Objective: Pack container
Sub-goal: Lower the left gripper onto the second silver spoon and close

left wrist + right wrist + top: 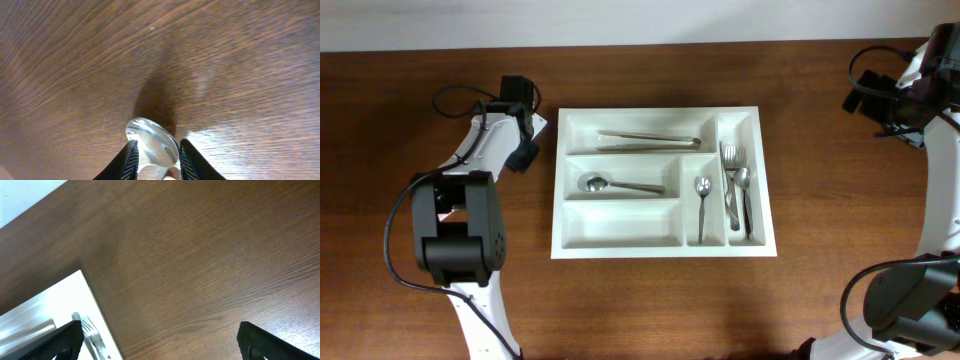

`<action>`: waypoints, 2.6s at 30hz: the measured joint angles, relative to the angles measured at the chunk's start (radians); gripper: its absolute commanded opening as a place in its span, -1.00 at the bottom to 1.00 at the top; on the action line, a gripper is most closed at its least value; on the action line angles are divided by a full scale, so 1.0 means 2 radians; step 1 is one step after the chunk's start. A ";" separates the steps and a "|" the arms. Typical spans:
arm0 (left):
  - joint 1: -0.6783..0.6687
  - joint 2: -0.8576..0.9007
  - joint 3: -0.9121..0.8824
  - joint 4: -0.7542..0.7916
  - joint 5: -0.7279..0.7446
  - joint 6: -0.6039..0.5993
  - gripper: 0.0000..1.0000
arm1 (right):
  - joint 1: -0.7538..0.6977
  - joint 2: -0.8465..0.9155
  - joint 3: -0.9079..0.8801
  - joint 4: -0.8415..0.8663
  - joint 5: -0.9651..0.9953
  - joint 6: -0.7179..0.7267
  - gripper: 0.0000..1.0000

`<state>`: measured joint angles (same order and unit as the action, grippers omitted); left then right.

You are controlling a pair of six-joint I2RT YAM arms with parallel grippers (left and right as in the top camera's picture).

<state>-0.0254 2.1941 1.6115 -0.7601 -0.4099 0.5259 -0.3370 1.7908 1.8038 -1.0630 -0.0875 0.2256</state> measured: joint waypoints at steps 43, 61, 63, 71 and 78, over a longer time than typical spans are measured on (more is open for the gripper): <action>0.007 0.018 0.000 0.040 -0.044 -0.013 -0.29 | 0.000 0.000 0.000 0.000 0.000 0.001 0.97; -0.015 0.046 0.002 0.047 -0.166 -0.088 -0.31 | 0.000 0.000 0.000 0.000 -0.002 0.001 0.97; -0.023 0.048 0.002 0.053 -0.175 -0.094 -0.31 | 0.000 0.000 0.000 0.000 -0.002 0.001 0.97; -0.029 0.054 0.002 0.062 -0.193 -0.110 -0.32 | 0.000 0.000 0.000 0.000 -0.002 0.001 0.97; -0.022 0.061 0.002 0.077 -0.218 -0.116 -0.31 | 0.000 0.000 0.000 0.000 -0.002 0.002 0.98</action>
<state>-0.0696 2.3165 1.6146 -0.6052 -0.8463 0.2939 -0.3370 1.7908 1.8038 -1.0626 -0.0910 0.2287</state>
